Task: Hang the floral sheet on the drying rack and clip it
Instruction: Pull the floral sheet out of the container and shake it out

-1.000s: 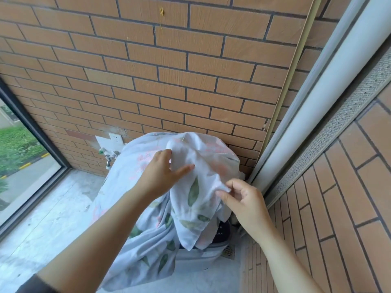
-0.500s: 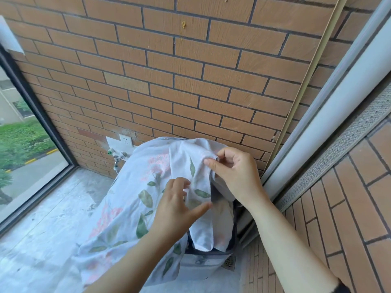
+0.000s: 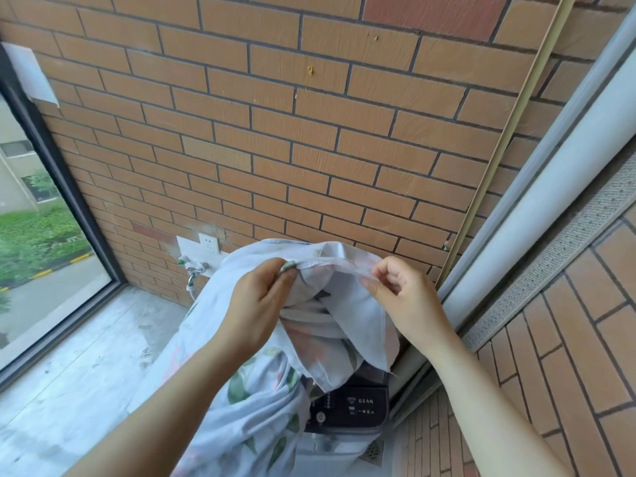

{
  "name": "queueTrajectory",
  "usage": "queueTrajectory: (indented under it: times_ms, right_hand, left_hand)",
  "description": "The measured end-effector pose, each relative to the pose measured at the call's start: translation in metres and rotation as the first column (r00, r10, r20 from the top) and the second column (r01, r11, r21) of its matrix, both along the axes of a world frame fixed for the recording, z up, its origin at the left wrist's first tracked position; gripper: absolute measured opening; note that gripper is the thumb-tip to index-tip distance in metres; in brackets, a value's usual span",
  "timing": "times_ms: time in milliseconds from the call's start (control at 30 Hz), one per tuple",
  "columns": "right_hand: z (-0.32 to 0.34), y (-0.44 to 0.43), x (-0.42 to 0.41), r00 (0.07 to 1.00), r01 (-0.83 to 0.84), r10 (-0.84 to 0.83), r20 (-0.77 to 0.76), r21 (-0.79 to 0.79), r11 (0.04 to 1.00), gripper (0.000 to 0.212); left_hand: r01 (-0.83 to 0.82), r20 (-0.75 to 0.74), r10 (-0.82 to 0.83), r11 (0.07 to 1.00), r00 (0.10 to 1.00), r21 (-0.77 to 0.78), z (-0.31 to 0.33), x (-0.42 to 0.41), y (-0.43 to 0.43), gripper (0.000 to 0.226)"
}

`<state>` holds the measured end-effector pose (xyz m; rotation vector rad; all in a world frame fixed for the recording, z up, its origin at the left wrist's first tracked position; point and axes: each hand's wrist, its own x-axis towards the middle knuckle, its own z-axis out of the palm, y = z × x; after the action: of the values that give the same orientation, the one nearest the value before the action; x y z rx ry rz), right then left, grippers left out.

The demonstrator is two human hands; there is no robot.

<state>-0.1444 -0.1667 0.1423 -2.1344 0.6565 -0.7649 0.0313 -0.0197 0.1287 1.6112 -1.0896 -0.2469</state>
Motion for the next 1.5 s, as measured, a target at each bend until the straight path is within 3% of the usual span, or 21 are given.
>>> queueTrajectory:
  times_ms: [67, 133, 200, 267, 433, 633, 900, 1133, 1500]
  right_hand:
    - [-0.003, 0.003, -0.003, 1.0, 0.012, -0.012, -0.001, 0.067, 0.998, 0.008]
    - [-0.011, 0.004, -0.005, 0.996, 0.034, -0.025, -0.084, 0.105, 0.994, 0.02]
    - [-0.021, 0.003, -0.007, 0.978, 0.07, -0.054, -0.204, 0.074, 0.995, 0.016]
    - [-0.031, 0.004, -0.01, 0.963, 0.135, -0.108, -0.246, 0.095, 0.986, 0.038]
    - [-0.022, 0.014, -0.018, 0.946, 0.318, -0.301, -0.123, 0.161, 0.934, 0.039]
    - [0.014, 0.033, -0.024, 0.927, 0.362, -0.365, -0.088, -0.049, 0.931, 0.043]
    - [0.074, 0.087, -0.055, 0.952, 0.303, -0.306, 0.007, -0.164, 0.939, 0.044]
    - [0.108, 0.169, -0.114, 0.967, 0.249, -0.227, 0.113, -0.247, 0.937, 0.045]
    - [0.145, 0.252, -0.15, 0.974, 0.214, -0.176, 0.143, -0.32, 0.923, 0.047]
  left_hand:
    - [-0.001, -0.03, 0.0, 1.0, 1.0, -0.018, 0.008, 0.0, 0.0, 0.039]
    - [-0.004, -0.038, 0.002, 0.999, 0.999, -0.039, 0.014, 0.001, 0.0, 0.041]
    - [0.009, -0.022, -0.01, 0.998, 1.0, -0.054, 0.018, 0.006, 0.003, 0.043]
    - [0.014, -0.003, -0.014, 0.998, 1.0, -0.059, 0.018, 0.015, 0.008, 0.046]
    - [0.069, -0.038, -0.07, 0.997, 0.997, -0.017, 0.01, 0.032, 0.017, 0.046]
    - [0.085, -0.022, -0.086, 0.996, 0.996, -0.017, 0.01, 0.042, 0.03, 0.042]
    - [0.048, 0.03, -0.046, 0.996, 0.998, -0.07, 0.049, 0.017, 0.082, 0.046]
    - [-0.028, 0.078, 0.041, 0.986, 0.996, -0.164, 0.084, -0.053, 0.17, 0.039]
    - [-0.136, 0.192, 0.17, 0.975, 0.967, -0.178, 0.124, -0.093, 0.265, 0.045]
